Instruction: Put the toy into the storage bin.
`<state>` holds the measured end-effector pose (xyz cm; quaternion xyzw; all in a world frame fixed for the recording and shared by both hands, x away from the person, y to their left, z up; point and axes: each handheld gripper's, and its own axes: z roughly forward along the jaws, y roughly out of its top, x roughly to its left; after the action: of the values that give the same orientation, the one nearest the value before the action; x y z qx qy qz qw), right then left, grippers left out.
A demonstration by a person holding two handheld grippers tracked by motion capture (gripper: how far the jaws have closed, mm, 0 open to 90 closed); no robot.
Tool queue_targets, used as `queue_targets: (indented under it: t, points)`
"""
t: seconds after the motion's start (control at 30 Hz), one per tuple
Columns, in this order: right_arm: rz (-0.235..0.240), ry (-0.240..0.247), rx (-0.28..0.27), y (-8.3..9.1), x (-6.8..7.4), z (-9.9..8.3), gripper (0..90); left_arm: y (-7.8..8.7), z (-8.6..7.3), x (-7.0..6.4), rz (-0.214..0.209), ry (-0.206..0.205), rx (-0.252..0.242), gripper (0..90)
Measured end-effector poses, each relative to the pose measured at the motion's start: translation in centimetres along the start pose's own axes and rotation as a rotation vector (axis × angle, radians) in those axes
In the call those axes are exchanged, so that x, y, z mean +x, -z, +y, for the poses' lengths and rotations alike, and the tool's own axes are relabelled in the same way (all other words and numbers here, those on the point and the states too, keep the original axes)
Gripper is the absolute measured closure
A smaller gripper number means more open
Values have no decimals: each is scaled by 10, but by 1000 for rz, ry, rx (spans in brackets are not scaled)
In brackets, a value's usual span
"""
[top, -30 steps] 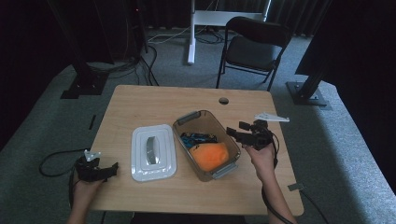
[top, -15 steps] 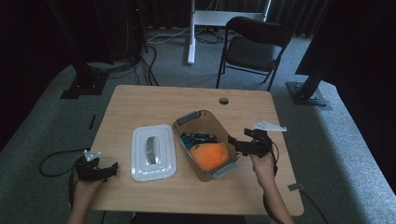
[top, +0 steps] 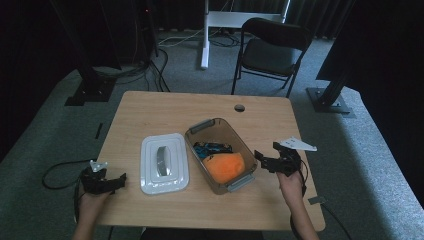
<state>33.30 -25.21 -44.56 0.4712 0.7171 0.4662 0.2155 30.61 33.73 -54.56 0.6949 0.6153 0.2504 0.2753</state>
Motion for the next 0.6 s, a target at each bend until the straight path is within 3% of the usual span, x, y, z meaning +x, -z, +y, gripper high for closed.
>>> queue_targets:
  t: [0.37, 0.4, 0.6]
  points:
    - [-82, -46, 34, 6, -32, -29, 131, 6, 5, -12, -13, -11, 39, 39]
    - [-98, -56, 46, 5, -38, -35, 131, 11, 11, -22, -17, -18, 34, 39]
    - [-130, -86, 64, 4, -50, -51, 131, 18, 22, -45, -62, -61, 22, 39]
